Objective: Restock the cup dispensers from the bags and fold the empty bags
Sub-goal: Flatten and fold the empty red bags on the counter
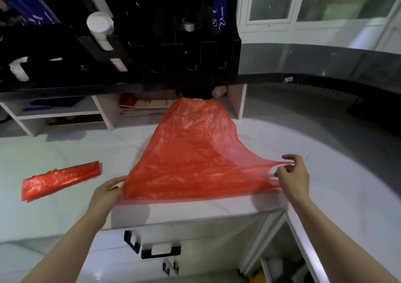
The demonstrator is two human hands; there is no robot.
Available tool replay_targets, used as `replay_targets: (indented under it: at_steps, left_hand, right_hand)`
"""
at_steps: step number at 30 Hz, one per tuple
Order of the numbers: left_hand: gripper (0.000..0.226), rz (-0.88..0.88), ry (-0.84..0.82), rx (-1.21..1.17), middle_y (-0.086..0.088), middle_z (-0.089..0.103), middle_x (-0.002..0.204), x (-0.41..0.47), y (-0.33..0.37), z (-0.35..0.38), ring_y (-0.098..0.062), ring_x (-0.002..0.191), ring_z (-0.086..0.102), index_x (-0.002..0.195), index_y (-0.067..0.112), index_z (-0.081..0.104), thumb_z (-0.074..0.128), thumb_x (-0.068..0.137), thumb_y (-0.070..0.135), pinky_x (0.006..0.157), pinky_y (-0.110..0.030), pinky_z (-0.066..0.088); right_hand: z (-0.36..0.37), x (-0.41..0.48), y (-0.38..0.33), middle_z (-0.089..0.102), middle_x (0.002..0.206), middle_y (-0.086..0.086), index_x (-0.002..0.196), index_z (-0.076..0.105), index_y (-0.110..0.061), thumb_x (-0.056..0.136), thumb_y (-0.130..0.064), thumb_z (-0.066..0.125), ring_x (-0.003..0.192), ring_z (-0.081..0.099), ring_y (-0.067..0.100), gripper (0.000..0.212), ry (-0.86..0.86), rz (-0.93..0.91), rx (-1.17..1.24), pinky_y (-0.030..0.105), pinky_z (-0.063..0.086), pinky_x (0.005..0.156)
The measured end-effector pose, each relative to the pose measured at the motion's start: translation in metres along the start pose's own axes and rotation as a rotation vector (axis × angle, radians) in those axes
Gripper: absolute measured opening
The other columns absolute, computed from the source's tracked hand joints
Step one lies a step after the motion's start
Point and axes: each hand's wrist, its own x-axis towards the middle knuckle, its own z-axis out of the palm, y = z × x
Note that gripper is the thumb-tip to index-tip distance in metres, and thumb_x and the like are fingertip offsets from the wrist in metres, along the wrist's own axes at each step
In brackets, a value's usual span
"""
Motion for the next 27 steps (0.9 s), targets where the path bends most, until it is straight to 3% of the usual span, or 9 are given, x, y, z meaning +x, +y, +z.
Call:
replay_targets:
  at_steps: [2,4,8,12,16,19,22,25,27]
  left_hand:
    - [0.040,0.058,0.037,0.014,0.000,0.065,0.101,-0.014,0.005,0.001,-0.008,0.086,0.058,0.112,0.023,0.066,0.053,0.083,-0.002,0.076,-0.026,0.043]
    - [0.038,0.119,0.038,0.024,0.005,0.060,0.110,-0.026,0.006,0.001,-0.008,0.097,0.054,0.114,0.027,0.063,0.057,0.085,0.003,0.085,-0.028,0.038]
    - [0.037,0.214,0.029,0.061,0.009,0.058,0.114,-0.038,0.018,0.003,-0.010,0.109,0.050,0.113,0.029,0.061,0.056,0.087,0.004,0.091,-0.027,0.036]
    - [0.039,0.256,0.057,0.125,0.006,0.056,0.124,-0.019,0.043,0.003,-0.014,0.119,0.049,0.124,0.018,0.059,0.053,0.089,0.002,0.102,-0.033,0.037]
    - [0.036,0.289,0.107,0.067,-0.001,0.061,0.123,0.023,0.081,0.016,-0.020,0.119,0.054,0.120,0.013,0.061,0.051,0.089,-0.002,0.099,-0.028,0.037]
    - [0.039,0.336,0.077,0.091,0.000,0.054,0.133,0.059,0.108,0.042,-0.020,0.127,0.047,0.129,0.019,0.054,0.052,0.092,0.005,0.101,-0.030,0.036]
    - [0.055,0.430,-0.005,0.175,0.007,0.038,0.146,0.090,0.134,0.079,-0.011,0.133,0.035,0.143,0.031,0.035,0.057,0.094,0.024,0.099,-0.028,0.032]
    - [0.070,0.591,-0.079,0.328,0.008,0.025,0.153,0.108,0.147,0.116,-0.008,0.137,0.025,0.148,0.034,0.023,0.061,0.090,0.034,0.107,-0.026,0.026]
    - [0.077,0.682,-0.147,0.544,0.003,0.010,0.159,0.116,0.142,0.140,-0.013,0.144,0.013,0.150,0.031,0.017,0.061,0.088,0.040,0.116,-0.032,0.018]
  right_hand:
    - [0.001,-0.015,-0.010,0.067,0.065,0.002,0.101,0.054,-0.023,0.075,0.003,0.047,0.064,0.063,0.013,0.038,-0.046,-0.050,0.069,0.030,0.049,0.063]
    - [0.003,-0.028,-0.020,0.067,0.067,0.002,0.097,0.058,-0.015,0.076,0.007,0.048,0.059,0.063,0.012,0.032,-0.122,-0.099,0.117,0.027,0.049,0.062]
    - [0.014,-0.031,-0.044,0.068,0.076,0.002,0.081,0.063,-0.017,0.077,0.011,0.044,0.075,0.066,0.023,0.034,-0.258,-0.173,0.099,0.034,0.051,0.071]
    - [0.036,-0.004,-0.072,0.069,0.078,-0.004,0.077,0.064,-0.022,0.078,0.005,0.046,0.077,0.066,0.020,0.033,-0.250,-0.212,0.066,0.034,0.052,0.071]
    - [0.066,0.043,-0.089,0.067,0.084,-0.007,0.080,0.063,-0.025,0.082,0.000,0.048,0.085,0.063,0.017,0.029,-0.219,-0.227,0.038,0.033,0.050,0.077]
    - [0.096,0.080,-0.098,0.064,0.105,-0.006,0.102,0.061,-0.025,0.086,-0.008,0.055,0.099,0.059,0.017,0.024,-0.262,-0.291,-0.041,0.030,0.044,0.080]
    - [0.127,0.104,-0.112,0.053,0.133,0.000,0.129,0.052,-0.019,0.089,-0.018,0.060,0.122,0.048,0.018,0.041,-0.308,-0.493,-0.139,0.031,0.040,0.100]
    - [0.156,0.111,-0.131,0.031,0.153,-0.004,0.144,0.036,-0.028,0.092,-0.032,0.058,0.142,0.022,0.015,0.056,-0.407,-0.688,-0.193,0.033,0.021,0.114]
    - [0.173,0.115,-0.137,0.018,0.158,-0.005,0.147,0.028,-0.032,0.092,-0.040,0.055,0.146,0.007,0.015,0.063,-0.496,-0.833,-0.292,0.036,0.012,0.115]
